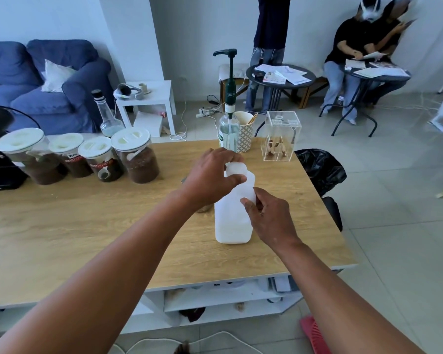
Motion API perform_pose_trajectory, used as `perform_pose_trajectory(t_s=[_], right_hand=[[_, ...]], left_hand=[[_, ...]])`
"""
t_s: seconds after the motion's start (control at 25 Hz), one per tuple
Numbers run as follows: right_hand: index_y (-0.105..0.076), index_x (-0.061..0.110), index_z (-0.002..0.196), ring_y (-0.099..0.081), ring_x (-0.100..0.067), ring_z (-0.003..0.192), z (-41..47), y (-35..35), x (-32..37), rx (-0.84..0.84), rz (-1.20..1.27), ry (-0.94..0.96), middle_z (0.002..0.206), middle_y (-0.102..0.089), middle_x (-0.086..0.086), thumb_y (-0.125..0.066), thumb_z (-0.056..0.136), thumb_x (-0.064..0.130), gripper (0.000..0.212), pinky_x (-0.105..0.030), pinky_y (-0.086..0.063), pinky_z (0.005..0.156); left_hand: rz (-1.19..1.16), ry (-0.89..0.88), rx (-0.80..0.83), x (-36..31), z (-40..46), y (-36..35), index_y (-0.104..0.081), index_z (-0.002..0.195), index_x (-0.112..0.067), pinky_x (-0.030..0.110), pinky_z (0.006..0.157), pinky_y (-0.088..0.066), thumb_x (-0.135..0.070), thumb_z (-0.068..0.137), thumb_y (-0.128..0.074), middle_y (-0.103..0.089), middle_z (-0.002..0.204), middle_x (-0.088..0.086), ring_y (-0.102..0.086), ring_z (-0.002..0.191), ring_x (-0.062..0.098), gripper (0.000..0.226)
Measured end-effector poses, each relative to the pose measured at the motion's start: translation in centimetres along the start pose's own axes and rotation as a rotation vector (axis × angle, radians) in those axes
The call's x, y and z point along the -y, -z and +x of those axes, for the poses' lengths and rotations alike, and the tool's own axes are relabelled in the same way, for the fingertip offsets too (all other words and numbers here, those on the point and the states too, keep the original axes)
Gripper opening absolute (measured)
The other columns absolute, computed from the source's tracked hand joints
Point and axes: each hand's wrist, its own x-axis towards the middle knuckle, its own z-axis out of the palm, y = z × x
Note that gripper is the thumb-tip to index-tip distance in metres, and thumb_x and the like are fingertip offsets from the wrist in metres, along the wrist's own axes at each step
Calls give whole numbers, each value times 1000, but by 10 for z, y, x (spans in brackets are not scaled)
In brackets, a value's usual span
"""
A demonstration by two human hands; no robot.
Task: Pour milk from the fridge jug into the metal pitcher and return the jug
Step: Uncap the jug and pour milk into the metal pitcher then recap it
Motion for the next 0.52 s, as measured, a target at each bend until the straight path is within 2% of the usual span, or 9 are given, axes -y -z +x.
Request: perform_pose_trajectory(t_s=[0.12, 0.2, 0.28, 0.32, 0.44, 0.52], right_hand=[[-71, 7, 107, -64, -22, 73, 1, 0, 0, -8, -1, -9, 80, -71, -4, -64, 99, 36, 30, -36, -51, 69], [-69, 8, 98, -64, -25, 72, 1, 0, -1, 1, -9, -12, 76, -70, -5, -64, 99, 36, 28, -38, -52, 67], [-65, 8, 89, -64, -29, 71, 2, 0, -1, 7, -12, -16, 73, -68, -8, -64, 98, 36, 30, -41, -53, 65], [-64, 7, 88, -63, -29, 70, 2, 0, -1, 10, -13, -18, 72, -67, -9, -64, 98, 36, 31, -42, -52, 64], [-63, 6, 87, -59, -28, 67, 2, 1, 0, 15, -7, -7, 69, -64, -7, -65, 98, 34, 30, -38, -48, 63], [-61, 7, 84, -59, -30, 66, 2, 1, -1, 13, -10, -3, 68, -63, -9, -65, 98, 34, 31, -40, -48, 62]], left_hand=[[-34, -3, 85, 0, -1, 5, -65, 133, -27, 24, 91, -36, -16, 88, -71, -49, 98, -30, -49, 108, 10, 46], [-26, -14, 63, -2, 0, 3, -63, 134, -27, 26, 92, -37, -32, 86, -75, -58, 112, -19, -49, 113, 12, 50], [61, -8, -21, -3, 1, 0, -65, 128, -24, 29, 86, -42, -53, 82, -75, -60, 116, -7, -51, 107, 13, 55], [101, -15, -45, -3, 2, -2, -66, 125, -23, 30, 84, -44, -54, 83, -75, -61, 113, -5, -52, 103, 14, 52], [69, -30, -19, -4, 5, 0, -67, 126, -21, 31, 86, -46, -38, 87, -75, -67, 115, -3, -54, 105, 15, 43], [66, -11, -6, -5, 5, 0, -65, 127, -19, 29, 83, -42, -43, 85, -76, -66, 115, -2, -56, 106, 17, 49]])
